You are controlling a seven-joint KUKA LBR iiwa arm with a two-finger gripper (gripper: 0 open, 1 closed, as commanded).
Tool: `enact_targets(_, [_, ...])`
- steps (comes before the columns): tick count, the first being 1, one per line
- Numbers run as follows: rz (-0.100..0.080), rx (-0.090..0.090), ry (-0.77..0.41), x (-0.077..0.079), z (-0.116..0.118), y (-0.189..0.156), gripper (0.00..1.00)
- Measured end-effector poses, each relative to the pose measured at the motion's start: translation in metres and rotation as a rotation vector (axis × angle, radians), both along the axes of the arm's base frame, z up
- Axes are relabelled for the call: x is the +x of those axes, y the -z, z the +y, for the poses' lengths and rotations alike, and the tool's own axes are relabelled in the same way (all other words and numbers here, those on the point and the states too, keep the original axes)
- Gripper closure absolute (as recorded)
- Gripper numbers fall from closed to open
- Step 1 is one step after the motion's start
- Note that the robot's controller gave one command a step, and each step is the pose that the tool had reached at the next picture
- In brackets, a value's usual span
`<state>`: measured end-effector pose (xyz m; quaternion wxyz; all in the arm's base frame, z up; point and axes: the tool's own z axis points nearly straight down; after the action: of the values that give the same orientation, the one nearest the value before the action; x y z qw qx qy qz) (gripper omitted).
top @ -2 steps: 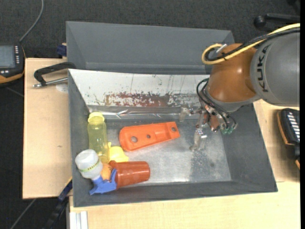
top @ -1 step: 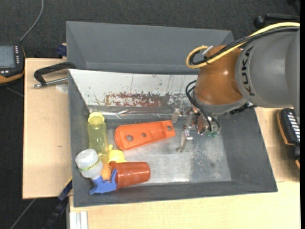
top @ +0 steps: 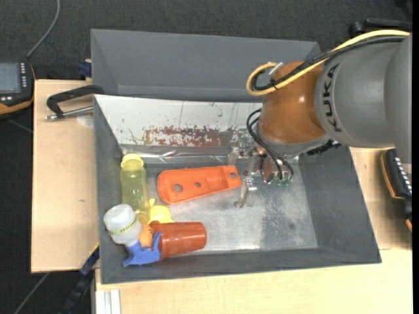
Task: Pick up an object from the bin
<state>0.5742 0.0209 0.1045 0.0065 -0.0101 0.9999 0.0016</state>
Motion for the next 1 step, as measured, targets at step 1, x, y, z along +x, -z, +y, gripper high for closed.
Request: enact_targets(1, [0.005,-0.001,0.08,0.0082,0.0167,0.0291,0.0])
